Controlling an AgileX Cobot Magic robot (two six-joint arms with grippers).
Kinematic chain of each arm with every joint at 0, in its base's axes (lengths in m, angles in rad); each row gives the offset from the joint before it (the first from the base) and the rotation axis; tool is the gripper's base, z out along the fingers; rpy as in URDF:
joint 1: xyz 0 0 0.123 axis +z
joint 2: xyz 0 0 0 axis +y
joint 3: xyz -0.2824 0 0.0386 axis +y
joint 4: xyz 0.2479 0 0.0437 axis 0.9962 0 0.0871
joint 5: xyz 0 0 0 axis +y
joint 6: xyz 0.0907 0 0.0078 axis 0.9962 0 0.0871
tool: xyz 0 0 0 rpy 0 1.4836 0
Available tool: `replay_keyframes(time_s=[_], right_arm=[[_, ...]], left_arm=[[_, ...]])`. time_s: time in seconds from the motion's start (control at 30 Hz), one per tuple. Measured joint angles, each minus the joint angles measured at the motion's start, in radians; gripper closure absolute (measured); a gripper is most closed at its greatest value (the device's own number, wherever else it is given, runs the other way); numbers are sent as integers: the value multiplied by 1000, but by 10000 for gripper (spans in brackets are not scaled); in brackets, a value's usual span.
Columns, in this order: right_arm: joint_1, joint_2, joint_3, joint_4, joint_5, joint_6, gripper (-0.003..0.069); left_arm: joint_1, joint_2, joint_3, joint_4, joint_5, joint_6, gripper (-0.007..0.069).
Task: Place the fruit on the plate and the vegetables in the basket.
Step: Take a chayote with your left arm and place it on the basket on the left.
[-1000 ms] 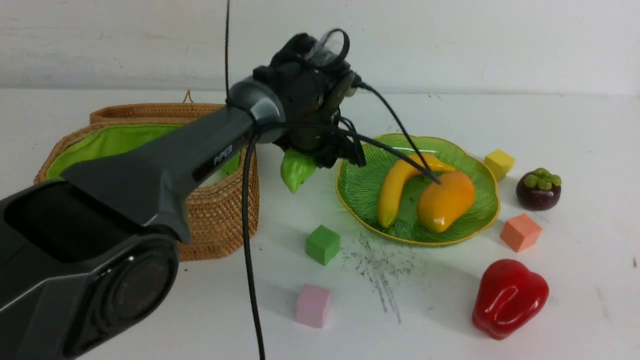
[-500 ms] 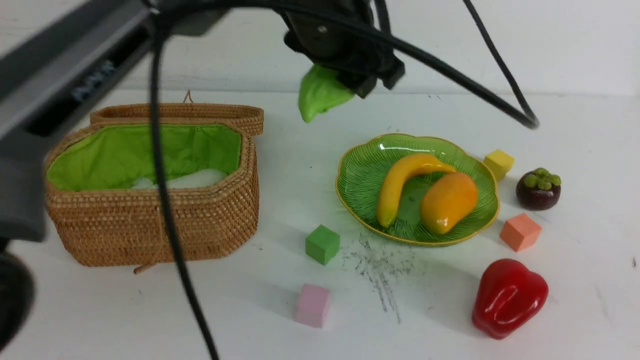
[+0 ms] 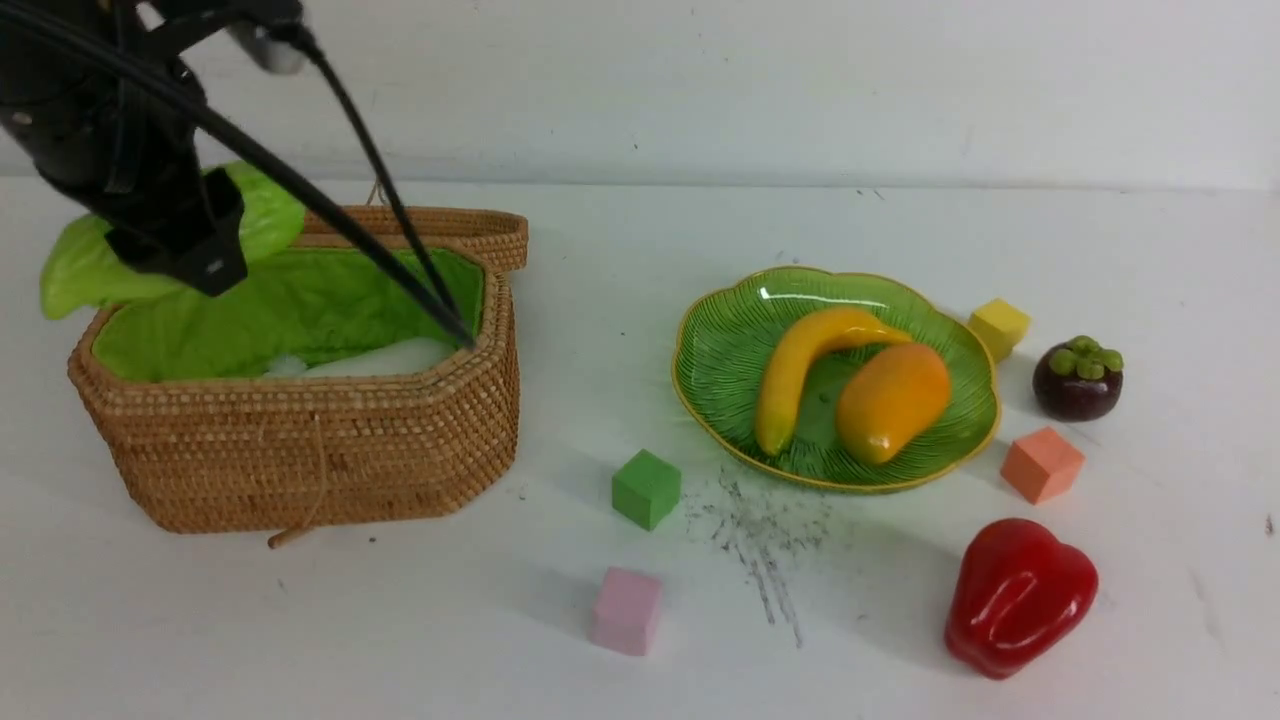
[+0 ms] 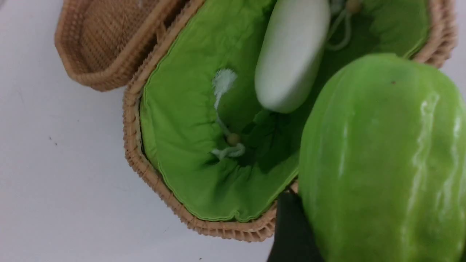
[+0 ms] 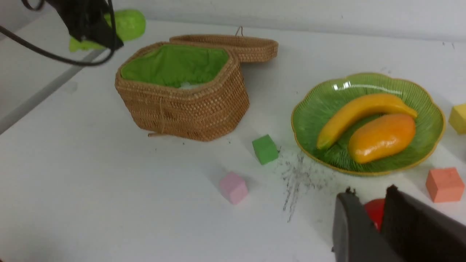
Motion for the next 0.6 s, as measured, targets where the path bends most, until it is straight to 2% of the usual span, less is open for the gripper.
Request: replay_keyframes(time_s=[0.1,0.37,0.43,0.53,0.57,0.6], right_arm=[[0,0,0,0,-90,0,515],[0,0,0,35,-140,0,510],[0,0,0,47,-140,0,510],[0,0,0,53,-140,0,510],[0,0,0,53,-140,0,510],[0,0,0,53,-137,0,510]], left_arm=[[56,50,26,-37,-63,63,192],[62,130,27,-69,-175,75,190],[62,138,27,-78,-173,75,154],[62,140,27,-97,-171,49,42],[62,140,27,-98,-172,46,42],[62,139,27,-113,-179,20,-2]])
